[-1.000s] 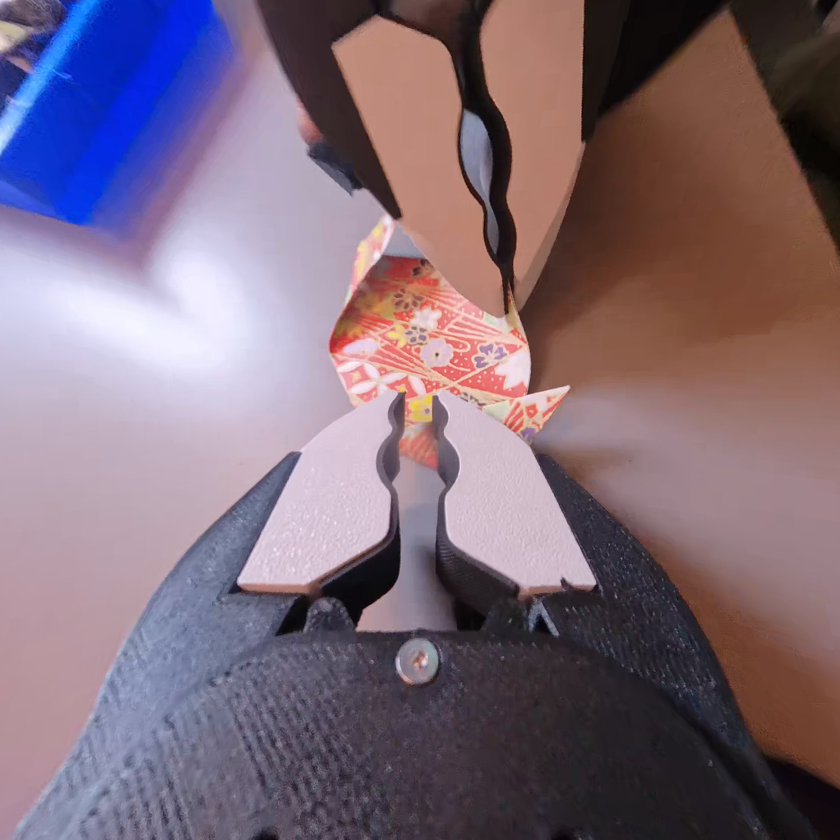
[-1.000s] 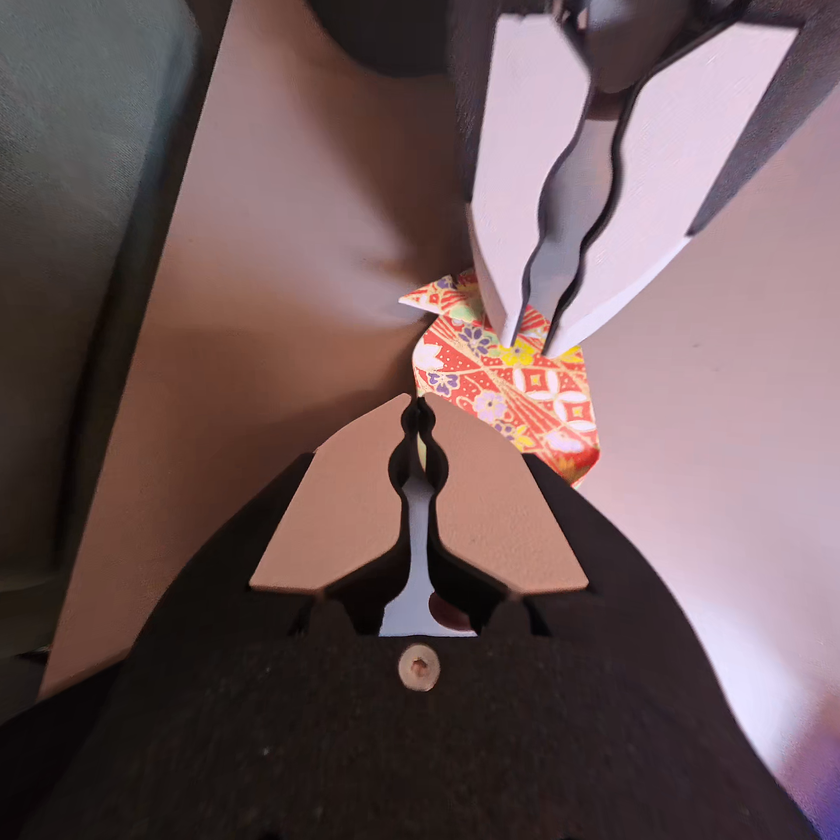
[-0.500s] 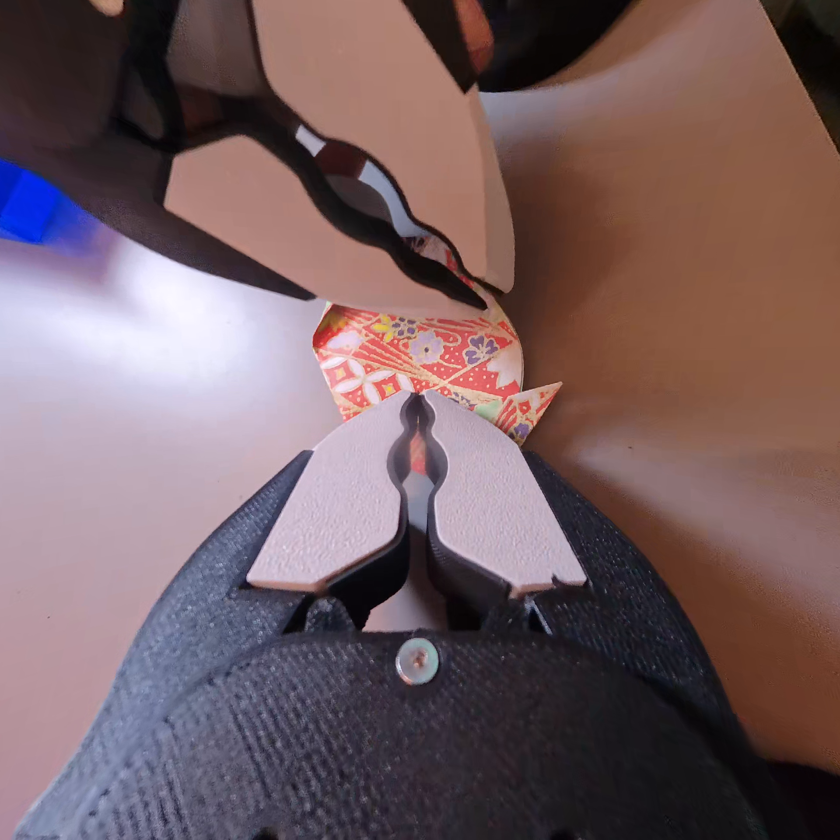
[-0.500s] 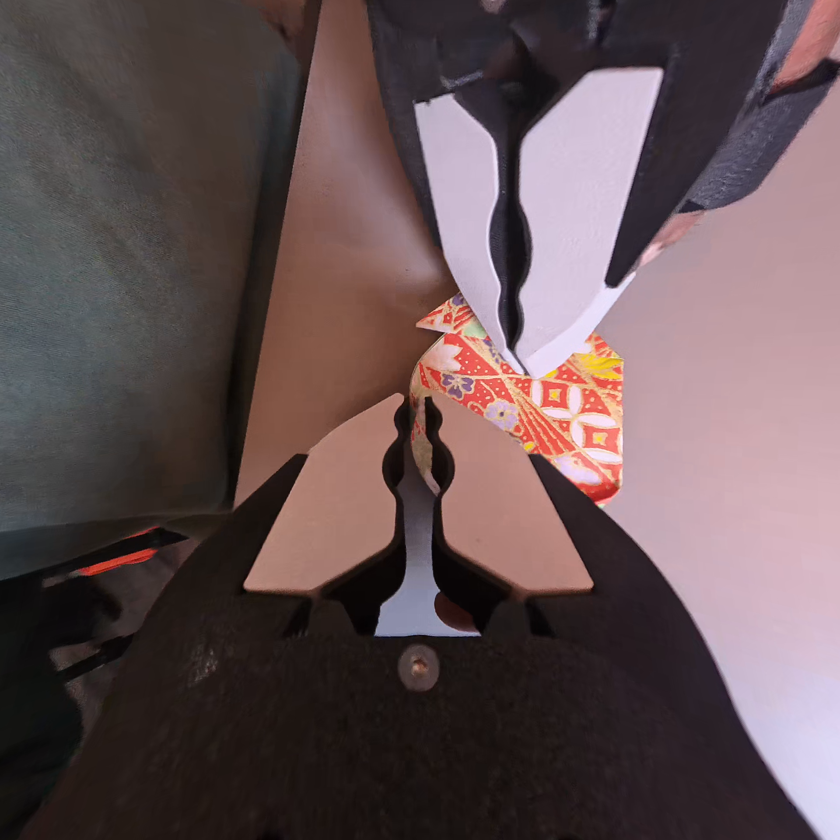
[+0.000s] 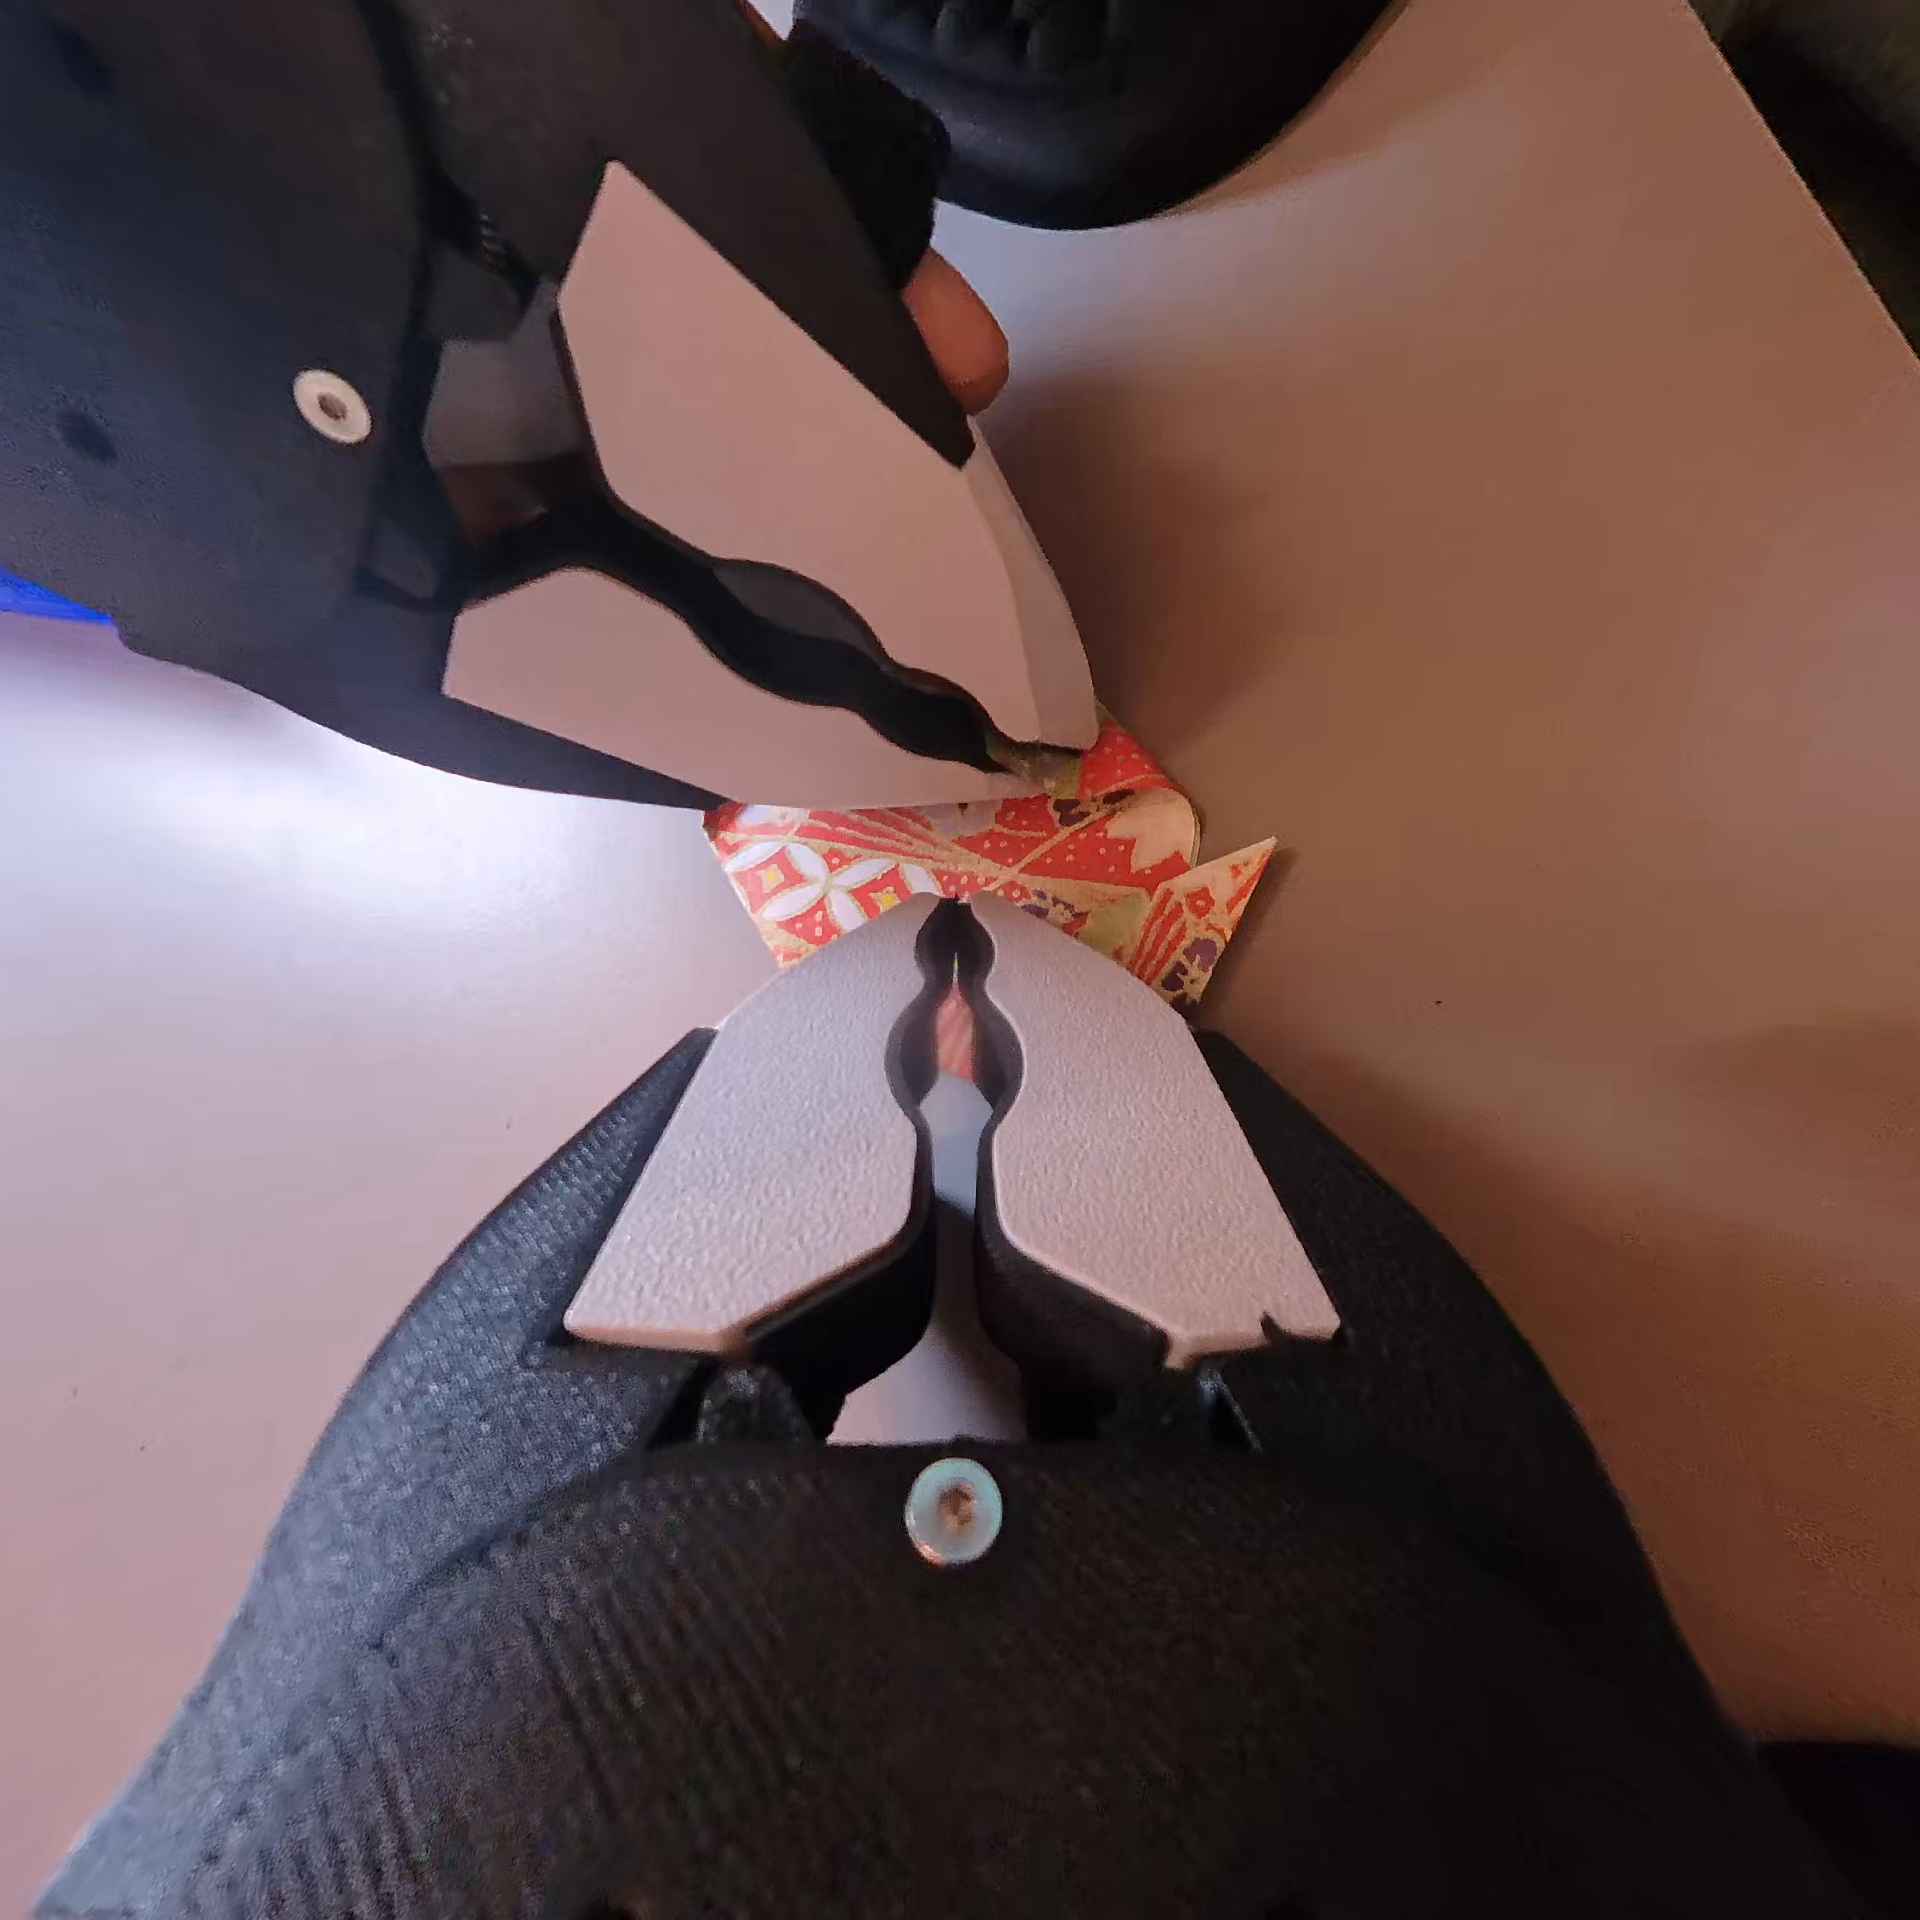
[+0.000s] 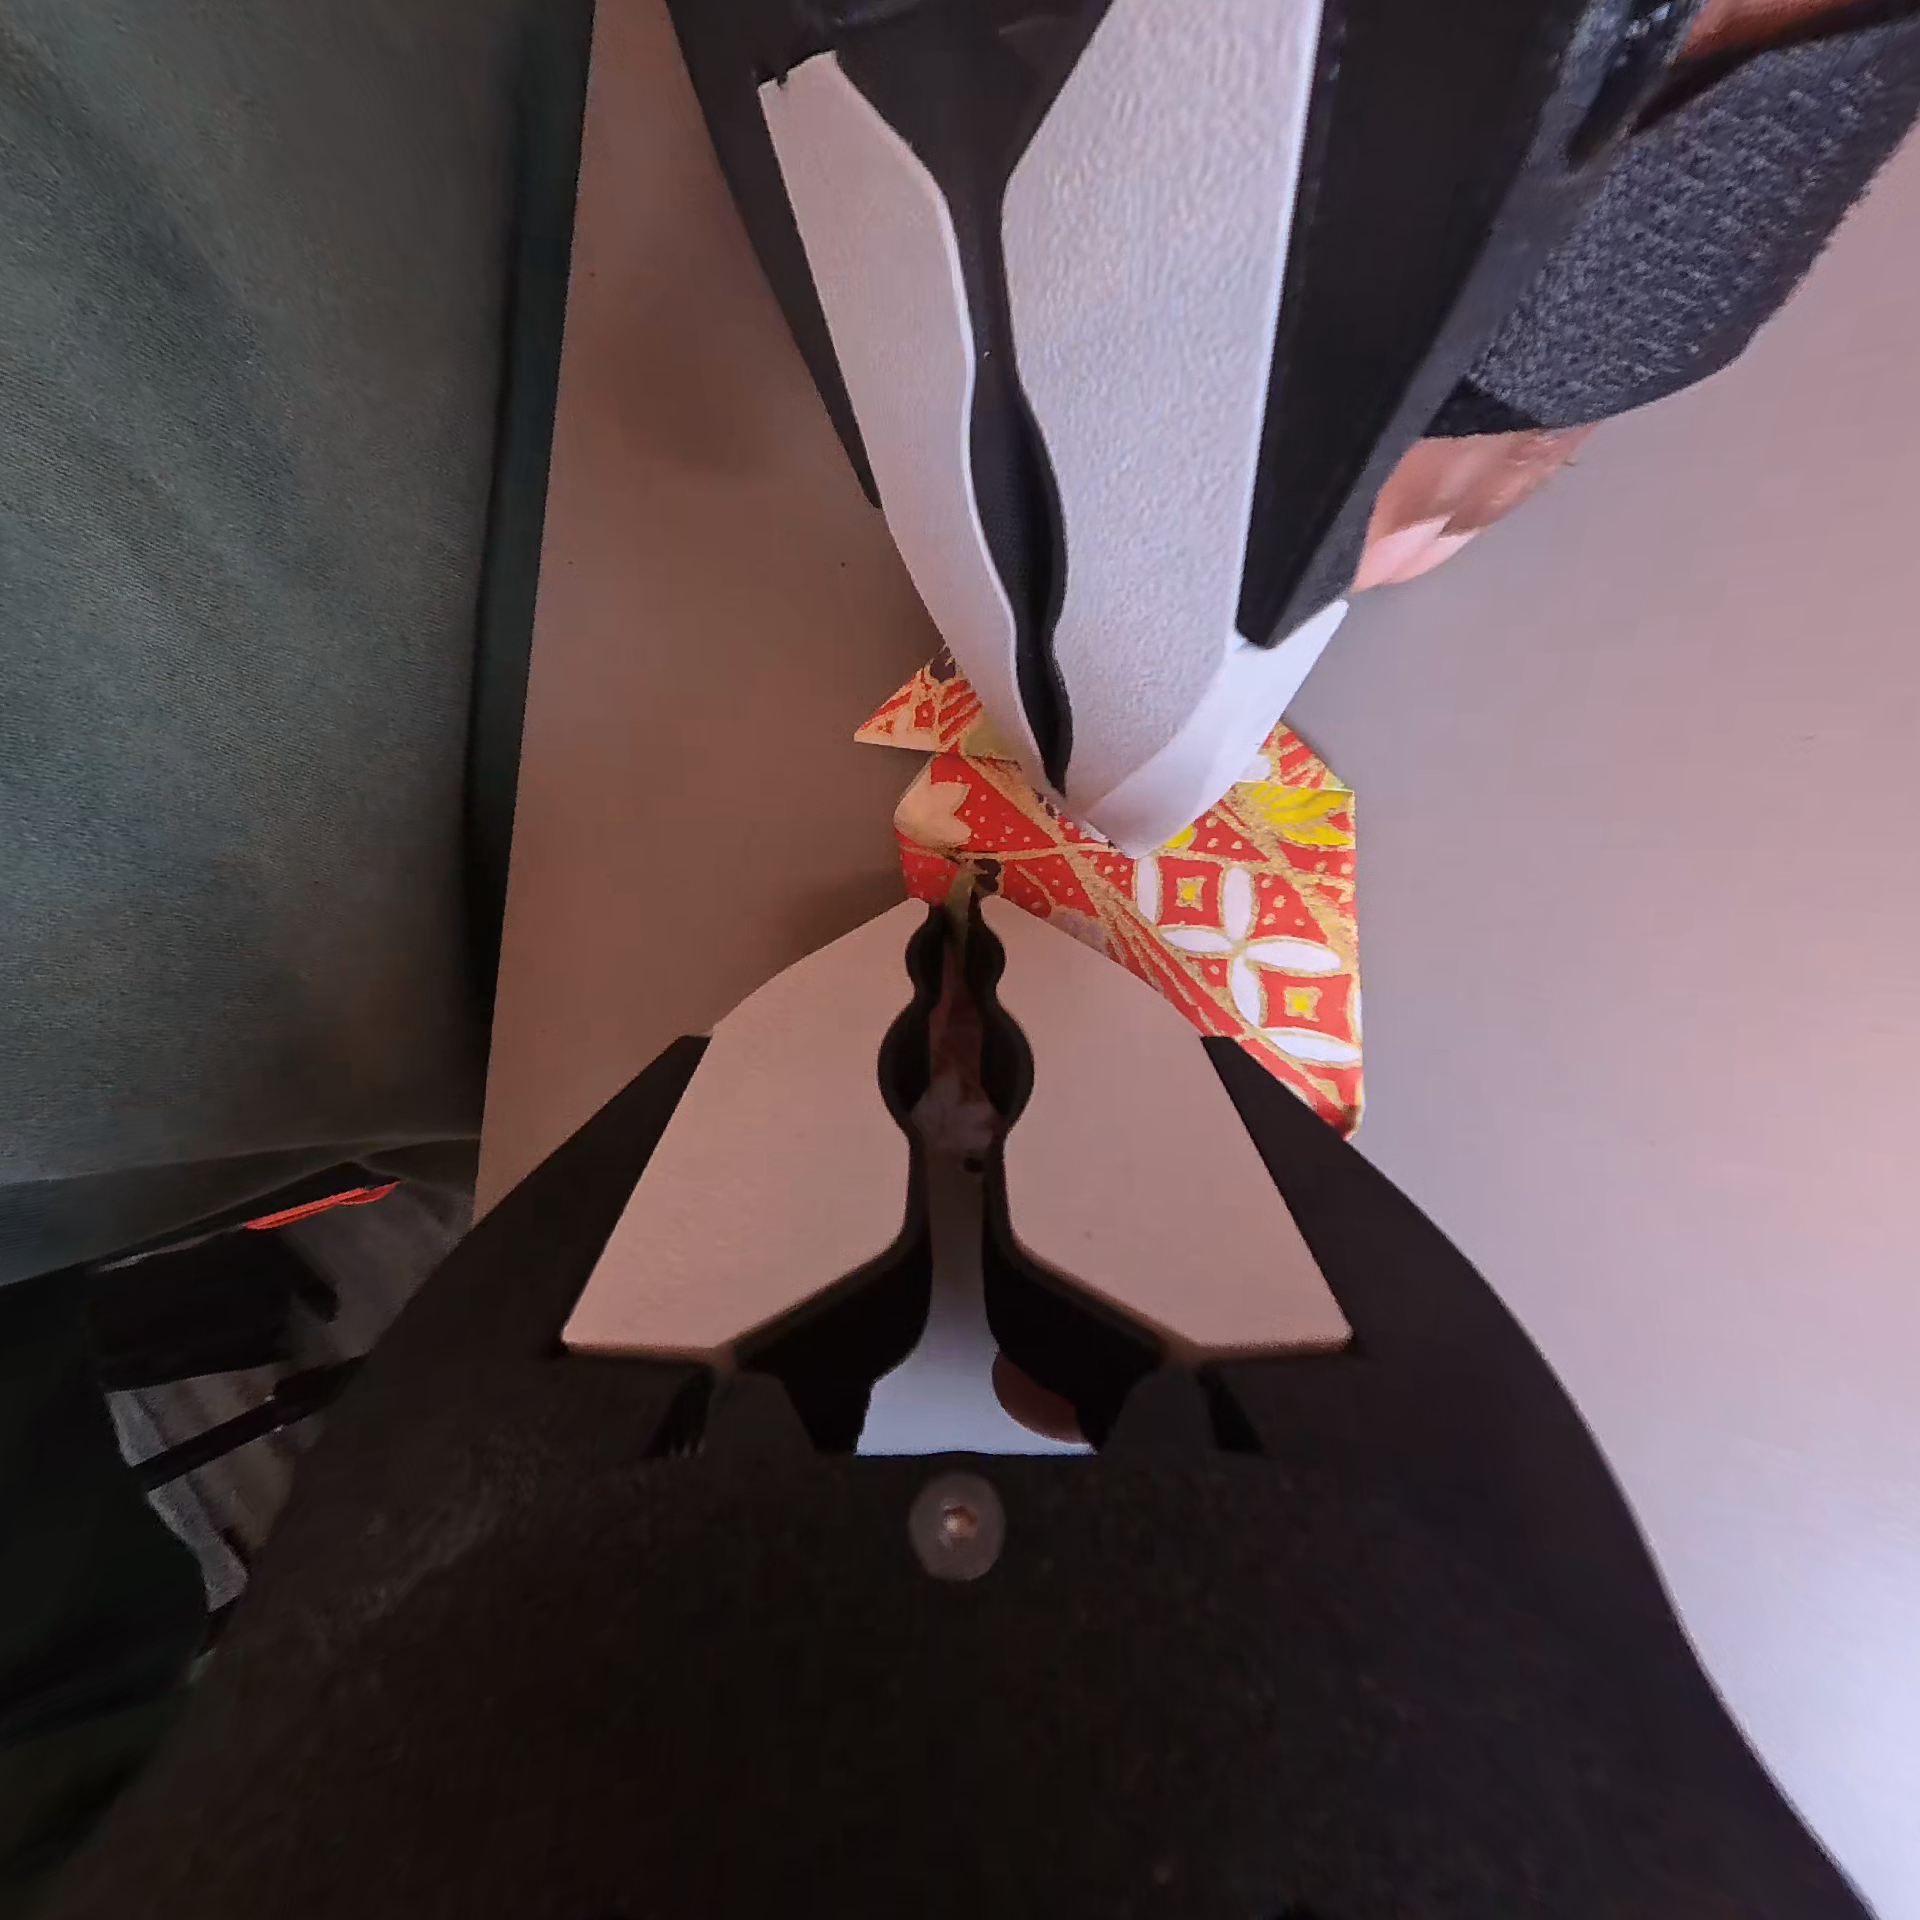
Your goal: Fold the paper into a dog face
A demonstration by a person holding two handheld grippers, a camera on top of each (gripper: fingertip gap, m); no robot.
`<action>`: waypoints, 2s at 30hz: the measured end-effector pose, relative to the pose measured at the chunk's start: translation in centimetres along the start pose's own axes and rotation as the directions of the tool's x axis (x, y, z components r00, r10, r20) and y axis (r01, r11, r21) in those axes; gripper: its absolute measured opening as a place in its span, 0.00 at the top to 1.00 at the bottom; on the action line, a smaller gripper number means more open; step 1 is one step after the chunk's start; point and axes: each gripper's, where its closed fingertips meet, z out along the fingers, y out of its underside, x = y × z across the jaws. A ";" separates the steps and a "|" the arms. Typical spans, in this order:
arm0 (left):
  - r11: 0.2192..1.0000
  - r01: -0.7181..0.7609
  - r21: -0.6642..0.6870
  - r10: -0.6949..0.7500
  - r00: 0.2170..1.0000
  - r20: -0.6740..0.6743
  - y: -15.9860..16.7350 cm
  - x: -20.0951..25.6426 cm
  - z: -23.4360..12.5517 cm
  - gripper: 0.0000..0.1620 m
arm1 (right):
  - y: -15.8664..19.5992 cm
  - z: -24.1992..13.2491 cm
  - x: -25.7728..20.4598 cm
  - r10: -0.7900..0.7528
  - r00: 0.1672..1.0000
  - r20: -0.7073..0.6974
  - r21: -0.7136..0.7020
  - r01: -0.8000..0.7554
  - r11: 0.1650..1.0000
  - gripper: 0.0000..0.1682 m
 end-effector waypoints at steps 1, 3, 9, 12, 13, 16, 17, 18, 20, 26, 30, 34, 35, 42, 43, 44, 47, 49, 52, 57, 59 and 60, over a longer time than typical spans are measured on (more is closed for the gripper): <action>1.000 -0.009 -0.004 0.009 1.000 0.007 0.0 0.0 0.0 1.00 | 0.0 0.0 0.0 -0.003 1.000 -0.007 0.007 0.003 1.000 0.98; 0.998 -0.055 -0.026 0.055 0.998 0.021 0.0 0.1 -0.1 1.00 | 0.0 0.0 0.1 -0.007 1.000 -0.026 0.021 0.007 1.000 0.99; 0.992 0.004 0.127 0.007 0.996 -0.085 -4.3 2.6 -1.0 1.00 | 0.0 0.0 0.2 -0.040 0.995 -0.095 0.019 0.042 0.999 1.00; 0.999 -0.042 0.030 0.045 0.995 -0.091 -3.1 3.4 0.3 1.00 | 0.0 0.0 0.2 -0.042 0.994 -0.100 0.021 0.044 0.999 1.00; 0.999 -0.052 0.000 0.051 0.995 -0.085 -2.6 3.4 0.7 1.00 | 0.0 0.0 0.2 -0.041 0.994 -0.100 0.024 0.044 0.999 1.00; 0.998 -0.055 -0.036 0.052 0.995 -0.083 -2.2 3.4 0.9 1.00 | -0.1 0.0 0.2 -0.047 0.993 -0.104 0.031 0.050 0.998 1.00; 0.998 -0.050 -0.043 0.047 0.995 -0.084 -2.2 3.4 0.9 1.00 | -0.1 -0.1 0.2 -0.049 0.993 -0.105 0.033 0.052 0.998 1.00; 0.998 -0.039 -0.045 0.035 0.996 -0.087 -2.1 3.4 0.9 1.00 | -0.1 -0.1 0.2 -0.049 0.993 -0.106 0.034 0.053 0.998 1.00; 0.999 0.009 -0.049 -0.015 0.994 -0.106 -2.1 3.4 0.9 1.00 | -0.1 -0.1 0.2 -0.052 0.993 -0.104 0.036 0.056 0.998 1.00; 0.997 0.036 -0.067 -0.042 0.994 -0.101 -2.0 3.4 0.9 1.00 | -1.2 -3.1 -0.4 -0.075 0.980 -0.184 0.166 0.106 0.980 0.95; 0.997 0.049 -0.056 -0.055 0.992 -0.110 -2.1 3.4 1.0 1.00 | -1.5 -5.1 -2.1 -0.150 0.918 -0.366 0.234 0.247 0.940 1.00; 0.997 0.049 -0.051 -0.054 0.992 -0.114 -2.1 3.4 1.0 1.00 | -0.6 -1.3 -1.9 -0.156 0.856 -0.493 0.178 0.275 0.945 1.00; 0.998 0.048 -0.051 -0.054 0.992 -0.113 -2.1 3.4 1.0 1.00 | -0.6 -0.6 -1.5 -0.138 0.847 -0.514 0.181 0.264 0.947 1.00; 0.997 0.044 -0.058 -0.050 0.994 -0.101 -2.1 3.4 0.9 1.00 | -0.2 0.3 -0.4 -0.062 0.858 -0.510 0.180 0.177 0.968 1.00; 0.997 0.045 -0.060 -0.051 0.994 -0.101 -2.1 3.4 1.0 1.00 | -0.1 0.3 -0.4 -0.030 0.873 -0.487 0.193 0.141 0.971 1.00; 0.997 0.047 -0.063 -0.053 0.993 -0.101 -2.0 3.4 0.9 1.00 | -0.1 0.3 -0.4 0.002 0.887 -0.461 0.208 0.106 0.972 1.00; 0.995 0.069 -0.072 -0.076 0.992 -0.105 -2.0 3.4 0.9 1.00 | 0.2 0.2 -0.3 0.042 0.904 -0.425 0.218 0.057 0.974 1.00; 0.994 0.074 -0.081 -0.082 0.991 -0.103 -2.0 3.4 0.9 1.00 | 0.6 -0.1 -0.3 0.052 0.904 -0.425 0.201 0.038 0.979 1.00; 0.993 0.083 -0.084 -0.092 0.990 -0.105 -2.0 3.4 0.9 1.00 | 1.0 -0.3 -0.2 0.056 0.905 -0.421 0.186 0.026 0.982 1.00; 0.993 0.086 -0.083 -0.094 0.990 -0.106 -2.0 3.4 0.9 1.00 | 2.1 -0.9 -0.1 0.064 0.905 -0.421 0.162 0.005 0.987 1.00; 0.993 0.086 -0.083 -0.094 0.990 -0.106 -2.0 3.4 0.9 0.99 | 2.5 -1.1 0.0 0.064 0.900 -0.431 0.154 0.003 0.988 1.00; 0.993 0.086 -0.083 -0.095 0.990 -0.107 -2.0 3.4 0.9 0.99 | 2.7 -1.3 0.0 0.065 0.899 -0.434 0.153 0.003 0.988 1.00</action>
